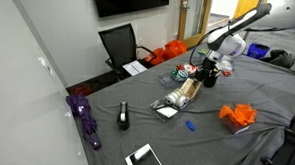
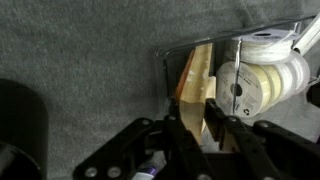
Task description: Put one wooden box from the clear container on the table.
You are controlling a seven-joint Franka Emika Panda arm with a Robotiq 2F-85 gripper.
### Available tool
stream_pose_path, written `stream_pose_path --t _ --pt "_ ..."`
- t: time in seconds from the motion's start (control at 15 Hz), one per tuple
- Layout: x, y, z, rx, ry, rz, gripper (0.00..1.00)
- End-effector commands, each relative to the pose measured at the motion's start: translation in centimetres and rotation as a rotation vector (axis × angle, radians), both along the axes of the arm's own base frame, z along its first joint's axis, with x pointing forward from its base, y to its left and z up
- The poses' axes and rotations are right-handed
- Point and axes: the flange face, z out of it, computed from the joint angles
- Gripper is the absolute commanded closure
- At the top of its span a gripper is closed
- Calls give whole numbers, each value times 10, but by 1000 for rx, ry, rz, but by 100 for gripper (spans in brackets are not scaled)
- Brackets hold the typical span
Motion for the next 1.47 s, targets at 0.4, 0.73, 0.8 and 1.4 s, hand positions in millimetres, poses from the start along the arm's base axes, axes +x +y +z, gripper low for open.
stream_pose_path --t 0.4,0.73,0.8,1.4 --pt "-19 -5 32 80 -24 57 93" --pt "-30 -2 66 158 -21 84 93" --pt "-33 -3 74 175 -23 95 93" --pt "-82 -61 103 230 -10 188 93"
